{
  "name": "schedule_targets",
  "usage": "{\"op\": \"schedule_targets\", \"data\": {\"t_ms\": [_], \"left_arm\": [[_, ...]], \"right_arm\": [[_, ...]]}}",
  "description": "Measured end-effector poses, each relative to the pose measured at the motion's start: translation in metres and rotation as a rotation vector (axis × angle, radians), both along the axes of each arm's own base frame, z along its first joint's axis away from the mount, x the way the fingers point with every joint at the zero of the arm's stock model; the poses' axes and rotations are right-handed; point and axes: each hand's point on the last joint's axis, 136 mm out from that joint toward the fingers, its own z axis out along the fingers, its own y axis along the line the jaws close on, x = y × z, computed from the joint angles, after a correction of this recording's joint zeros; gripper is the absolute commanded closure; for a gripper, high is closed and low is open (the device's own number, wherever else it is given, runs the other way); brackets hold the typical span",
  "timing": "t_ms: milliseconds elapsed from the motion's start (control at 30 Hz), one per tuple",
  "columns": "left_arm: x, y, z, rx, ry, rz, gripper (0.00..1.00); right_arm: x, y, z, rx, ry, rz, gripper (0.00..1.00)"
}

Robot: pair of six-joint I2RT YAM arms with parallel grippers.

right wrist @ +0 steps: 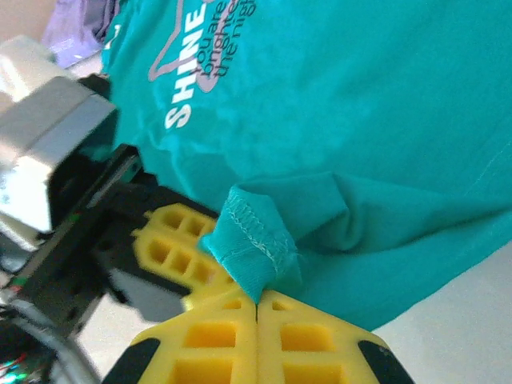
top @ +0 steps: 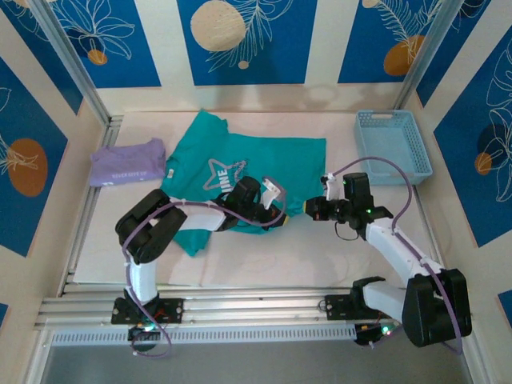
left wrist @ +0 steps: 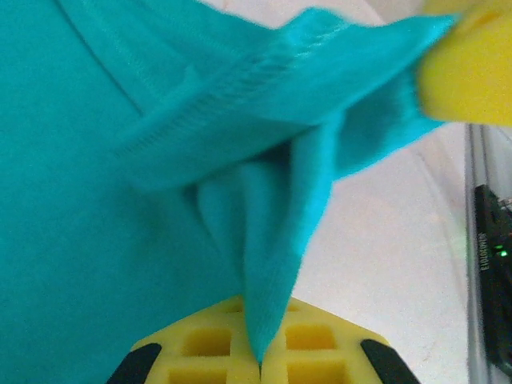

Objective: Fold the inside-out t-shirt

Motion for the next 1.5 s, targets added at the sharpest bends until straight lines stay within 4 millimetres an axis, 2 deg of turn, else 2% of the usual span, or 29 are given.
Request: {"op": "schedule_targets", "data": {"t_ms": [167,267,367,433,567,900,1000,1267,1500], "left_arm": [[0.003,0.004,-0.009,0.041,-0.04,0.0,1.0],[0.0,0.003,-0.01,0.051,-0.078,-0.029,1.0],[-0.003,0.002,-0.01,0.054,-0.101,-0.053,1.0],[-0.004,0.001,-0.01,0.052,-0.112,-0.066,1.0],[-0.006,0.0,-0.009,0.048,-0.116,-0.081,1.0],[-0.009,-0.001,-0.008,0.043,-0.112,-0.091,1.0],[-0.009,-0.001,-0.008,0.043,-0.112,-0.091,1.0],[-0.009,-0.001,-0.008,0.041,-0.111,-0.094,1.0],[-0.011,-0.002,-0.009,0.038,-0.104,-0.103,1.0]], "right_arm": [[-0.006,-0.01,-0.003,0.076,0.118,-0.065,0.95],[-0.011,-0.011,-0.014,0.044,0.179,-0.081,0.87],[-0.015,-0.007,-0.023,-0.052,0.198,-0.068,0.74],[-0.015,-0.004,-0.023,-0.106,0.182,-0.058,0.67],[-0.009,-0.001,-0.019,-0.187,0.129,-0.055,0.62],[0.005,-0.008,-0.026,-0.324,0.112,-0.078,0.59],[0.007,-0.009,-0.029,-0.343,0.115,-0.07,0.61],[0.018,-0.004,-0.034,-0.363,0.114,-0.039,0.63],[0.024,0.001,-0.034,-0.365,0.101,-0.004,0.6]]}}
